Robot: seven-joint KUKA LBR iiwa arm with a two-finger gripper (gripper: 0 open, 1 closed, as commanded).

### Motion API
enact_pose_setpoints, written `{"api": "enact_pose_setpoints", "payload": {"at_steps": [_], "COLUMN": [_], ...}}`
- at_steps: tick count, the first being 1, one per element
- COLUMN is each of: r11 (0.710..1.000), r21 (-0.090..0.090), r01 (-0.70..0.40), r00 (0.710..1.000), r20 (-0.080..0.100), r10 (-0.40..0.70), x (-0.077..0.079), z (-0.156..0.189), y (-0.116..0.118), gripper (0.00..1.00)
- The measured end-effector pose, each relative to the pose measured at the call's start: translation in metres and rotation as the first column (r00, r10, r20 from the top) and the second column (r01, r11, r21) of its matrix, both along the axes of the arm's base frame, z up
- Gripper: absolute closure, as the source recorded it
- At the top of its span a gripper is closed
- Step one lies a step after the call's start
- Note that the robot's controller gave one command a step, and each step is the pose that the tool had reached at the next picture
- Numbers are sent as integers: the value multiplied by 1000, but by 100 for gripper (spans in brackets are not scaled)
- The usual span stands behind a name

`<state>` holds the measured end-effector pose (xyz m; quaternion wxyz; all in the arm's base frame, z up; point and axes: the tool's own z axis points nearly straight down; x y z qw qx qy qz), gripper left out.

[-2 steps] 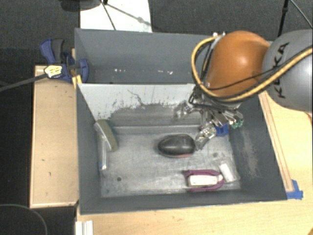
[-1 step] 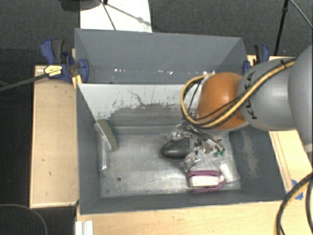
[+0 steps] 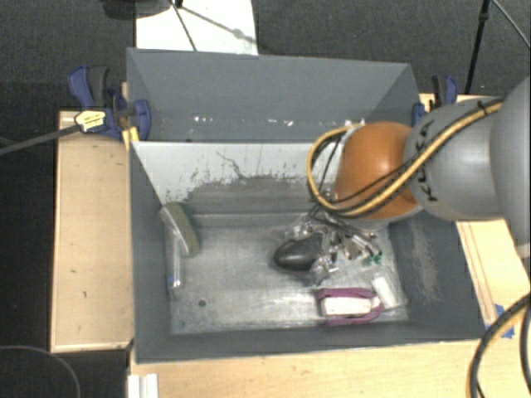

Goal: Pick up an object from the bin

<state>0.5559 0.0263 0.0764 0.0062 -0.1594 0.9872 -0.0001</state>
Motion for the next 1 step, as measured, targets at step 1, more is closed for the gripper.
{"api": "enact_pose_setpoints", "payload": {"at_steps": [1], "r11": [999], "r21": [-1], "r01": [-36], "r00": [999], "r20": [-3], "r10": [36], "x": [-12], "z": [124], "y": [2], "gripper": [100]}}
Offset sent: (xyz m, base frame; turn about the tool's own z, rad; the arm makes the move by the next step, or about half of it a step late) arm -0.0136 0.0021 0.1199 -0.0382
